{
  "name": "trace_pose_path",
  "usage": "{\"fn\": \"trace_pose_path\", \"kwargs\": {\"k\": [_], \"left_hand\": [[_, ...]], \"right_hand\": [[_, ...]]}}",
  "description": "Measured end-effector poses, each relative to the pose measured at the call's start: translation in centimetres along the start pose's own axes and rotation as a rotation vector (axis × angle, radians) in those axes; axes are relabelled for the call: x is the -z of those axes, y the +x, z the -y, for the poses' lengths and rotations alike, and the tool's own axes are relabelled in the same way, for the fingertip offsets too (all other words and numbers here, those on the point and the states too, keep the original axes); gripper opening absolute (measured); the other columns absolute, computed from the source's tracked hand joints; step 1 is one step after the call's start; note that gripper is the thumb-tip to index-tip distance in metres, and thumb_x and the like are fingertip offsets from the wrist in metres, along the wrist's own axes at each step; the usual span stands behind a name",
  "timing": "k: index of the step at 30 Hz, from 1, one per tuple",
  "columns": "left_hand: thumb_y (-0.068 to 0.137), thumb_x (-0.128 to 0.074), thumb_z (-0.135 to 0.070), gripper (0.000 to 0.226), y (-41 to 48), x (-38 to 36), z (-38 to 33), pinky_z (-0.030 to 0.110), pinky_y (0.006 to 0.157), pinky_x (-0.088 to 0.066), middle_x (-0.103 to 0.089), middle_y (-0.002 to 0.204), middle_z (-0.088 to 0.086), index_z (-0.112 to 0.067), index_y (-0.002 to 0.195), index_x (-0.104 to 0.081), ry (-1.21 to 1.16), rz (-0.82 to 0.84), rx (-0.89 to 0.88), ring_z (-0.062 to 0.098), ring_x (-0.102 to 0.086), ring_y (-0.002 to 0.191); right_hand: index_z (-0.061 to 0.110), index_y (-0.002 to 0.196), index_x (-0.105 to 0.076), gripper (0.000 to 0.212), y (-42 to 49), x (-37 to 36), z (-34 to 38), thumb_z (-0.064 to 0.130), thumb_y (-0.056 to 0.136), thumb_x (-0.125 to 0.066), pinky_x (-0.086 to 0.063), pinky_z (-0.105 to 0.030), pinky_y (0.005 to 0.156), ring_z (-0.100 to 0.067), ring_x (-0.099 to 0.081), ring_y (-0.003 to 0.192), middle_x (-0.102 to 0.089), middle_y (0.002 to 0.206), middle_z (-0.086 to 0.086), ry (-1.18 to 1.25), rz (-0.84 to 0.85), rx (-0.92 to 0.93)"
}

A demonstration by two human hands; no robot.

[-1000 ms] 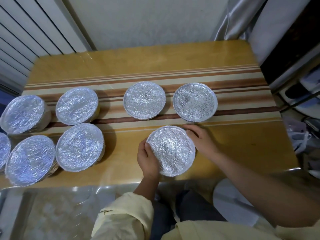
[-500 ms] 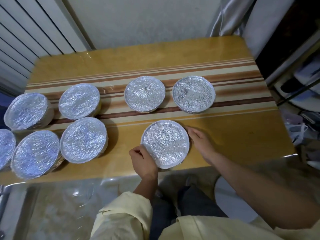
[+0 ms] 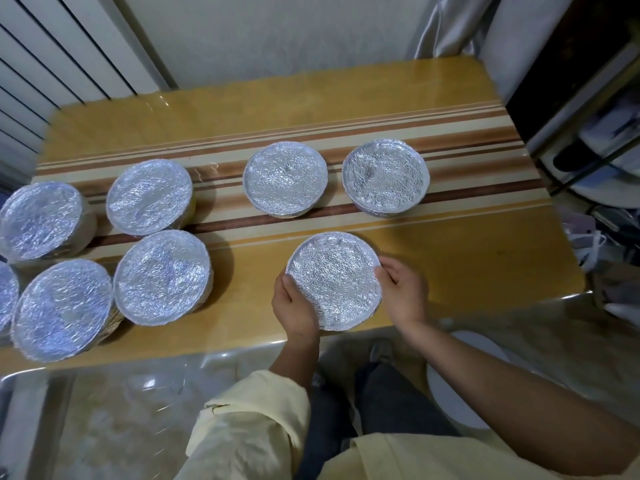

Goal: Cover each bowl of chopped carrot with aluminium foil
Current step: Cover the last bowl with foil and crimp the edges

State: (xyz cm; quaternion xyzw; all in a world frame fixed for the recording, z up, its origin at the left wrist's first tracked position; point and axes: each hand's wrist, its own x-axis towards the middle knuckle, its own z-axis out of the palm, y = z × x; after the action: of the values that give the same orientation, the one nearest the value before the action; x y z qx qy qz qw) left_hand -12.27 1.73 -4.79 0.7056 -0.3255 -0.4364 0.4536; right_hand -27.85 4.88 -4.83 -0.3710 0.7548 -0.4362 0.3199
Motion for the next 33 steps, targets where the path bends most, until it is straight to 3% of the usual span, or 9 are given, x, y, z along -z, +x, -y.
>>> {"fn": "trace_pose_path", "kwargs": {"k": [5, 9, 11, 14, 18, 21, 27, 29, 33], "left_hand": [[0.106, -0.037, -0.016, 0.025, 0.3, 0.5, 0.3, 0.035, 0.084, -0.041, -0.059, 0.093, 0.008, -0.009, 0.105, -0.061, 0.007, 0.018, 0.064, 0.023, -0.051, 0.091], [0.106, -0.043, -0.020, 0.037, 0.7, 0.8, -1.1, 0.025, 0.106, -0.036, -0.056, 0.129, -0.005, -0.012, 0.141, -0.052, -0.029, 0.119, 0.040, 0.010, -0.050, 0.121], [0.107, -0.043, -0.016, 0.037, 1.5, 0.8, -1.4, 0.024, 0.109, -0.037, -0.056, 0.135, -0.005, -0.009, 0.142, -0.052, -0.032, 0.169, -0.033, 0.011, -0.051, 0.126], [0.105, -0.041, -0.010, 0.032, 2.3, 0.7, -0.6, 0.037, 0.102, -0.046, -0.069, 0.122, 0.010, -0.003, 0.123, -0.066, -0.002, 0.187, -0.116, 0.022, -0.061, 0.114], [0.098, -0.039, -0.025, 0.039, 2.2, 0.5, -0.3, 0.037, 0.093, -0.049, -0.071, 0.110, 0.011, -0.006, 0.115, -0.068, 0.016, 0.166, -0.121, 0.021, -0.063, 0.102], [0.103, -0.040, -0.015, 0.032, 2.4, 0.5, 0.0, 0.035, 0.092, -0.048, -0.071, 0.109, 0.010, -0.006, 0.116, -0.067, 0.030, 0.177, -0.118, 0.019, -0.062, 0.100], [0.105, -0.043, -0.007, 0.029, 2.4, 0.5, -0.5, 0.024, 0.097, -0.048, -0.070, 0.119, 0.008, -0.002, 0.124, -0.065, -0.015, 0.196, -0.099, 0.012, -0.062, 0.108], [0.104, -0.045, -0.007, 0.030, 2.3, 0.5, -0.5, 0.021, 0.101, -0.047, -0.068, 0.125, 0.007, -0.001, 0.128, -0.063, -0.025, 0.204, -0.100, 0.011, -0.061, 0.116], [0.103, -0.043, -0.002, 0.029, 2.4, 0.5, -0.7, 0.011, 0.092, -0.046, -0.070, 0.114, 0.005, -0.005, 0.118, -0.068, 0.008, 0.191, -0.142, -0.006, -0.063, 0.100]], "right_hand": [[0.017, 0.098, -0.071, 0.015, 1.4, 1.4, 0.3, 0.008, 0.088, -0.065, -0.050, -0.016, 0.076, 0.005, -0.064, 0.081, -0.071, 0.090, 0.008, 0.050, 0.152, -0.091], [0.019, 0.106, -0.068, 0.018, 2.7, 1.6, 1.2, 0.012, 0.090, -0.063, -0.048, -0.022, 0.084, -0.008, -0.064, 0.093, -0.069, 0.098, 0.008, 0.103, 0.211, -0.089], [0.013, 0.112, -0.069, 0.021, 3.1, 1.1, 1.5, 0.013, 0.093, -0.059, -0.047, -0.022, 0.084, -0.011, -0.064, 0.095, -0.070, 0.100, 0.004, 0.080, 0.225, -0.064], [0.006, 0.100, -0.071, 0.018, 3.2, 0.1, 1.4, 0.012, 0.095, -0.055, -0.050, -0.034, 0.076, -0.025, -0.066, 0.089, -0.070, 0.096, -0.018, 0.030, 0.178, -0.038], [0.011, 0.098, -0.071, 0.018, 2.9, -0.7, 1.4, 0.008, 0.095, -0.054, -0.044, -0.020, 0.066, -0.008, -0.056, 0.075, -0.070, 0.086, -0.006, 0.017, 0.114, -0.050], [0.014, 0.098, -0.071, 0.017, 3.1, -0.2, 1.7, 0.009, 0.094, -0.056, -0.041, -0.016, 0.062, 0.005, -0.053, 0.065, -0.068, 0.081, -0.001, 0.002, 0.134, -0.031], [0.016, 0.131, -0.058, 0.035, 5.4, 0.2, 4.0, 0.021, 0.096, -0.056, -0.048, -0.041, 0.092, -0.027, -0.060, 0.109, -0.064, 0.122, -0.008, -0.005, 0.308, 0.036], [0.013, 0.130, -0.058, 0.033, 6.1, -0.5, 4.9, 0.017, 0.097, -0.053, -0.045, -0.030, 0.099, -0.017, -0.059, 0.113, -0.062, 0.126, -0.006, -0.038, 0.401, 0.072], [0.008, 0.117, -0.066, 0.025, 6.0, -1.7, 4.9, 0.006, 0.097, -0.051, -0.041, -0.004, 0.086, -0.002, -0.057, 0.100, -0.066, 0.114, 0.000, -0.050, 0.408, 0.078]]}}
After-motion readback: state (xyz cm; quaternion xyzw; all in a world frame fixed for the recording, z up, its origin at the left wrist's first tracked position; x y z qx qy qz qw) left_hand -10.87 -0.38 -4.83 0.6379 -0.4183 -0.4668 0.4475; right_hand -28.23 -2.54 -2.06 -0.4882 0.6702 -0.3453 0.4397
